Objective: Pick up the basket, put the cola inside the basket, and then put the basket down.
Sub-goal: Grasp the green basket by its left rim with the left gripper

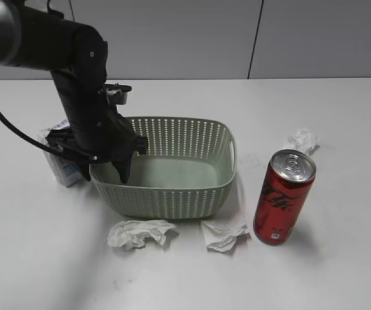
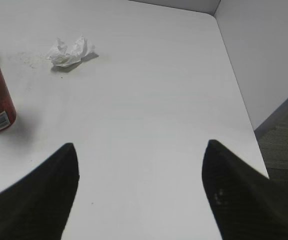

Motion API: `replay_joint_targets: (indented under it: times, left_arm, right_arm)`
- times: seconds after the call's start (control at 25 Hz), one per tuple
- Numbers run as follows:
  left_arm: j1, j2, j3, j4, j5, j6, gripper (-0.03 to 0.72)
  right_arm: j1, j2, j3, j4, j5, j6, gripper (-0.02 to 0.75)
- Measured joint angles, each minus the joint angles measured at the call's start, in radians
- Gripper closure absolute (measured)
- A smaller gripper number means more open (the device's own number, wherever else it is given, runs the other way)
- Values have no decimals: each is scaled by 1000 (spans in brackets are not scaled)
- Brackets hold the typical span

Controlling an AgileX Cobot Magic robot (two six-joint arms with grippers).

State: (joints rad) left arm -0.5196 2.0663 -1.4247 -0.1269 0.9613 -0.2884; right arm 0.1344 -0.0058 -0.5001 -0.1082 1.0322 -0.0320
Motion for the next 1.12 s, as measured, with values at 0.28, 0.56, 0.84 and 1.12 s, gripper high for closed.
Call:
replay_joint_targets:
  times: [0.28, 0.56, 0.84, 1.12]
  left_arm:
    - [0, 19, -7, -12, -7, -12, 260]
    - [0, 14, -7, -36, -16, -12, 527]
    - [0, -28, -6, -40, -25, -16, 688]
    - [0, -30, -6, -38, -22, -96, 688]
  right_arm:
    - [0, 0, 0, 0, 0, 0, 156]
    - [0, 0, 0, 0, 0, 0, 156]
    - [0, 0, 0, 0, 0, 0, 156]
    - [0, 0, 0, 0, 0, 0, 156]
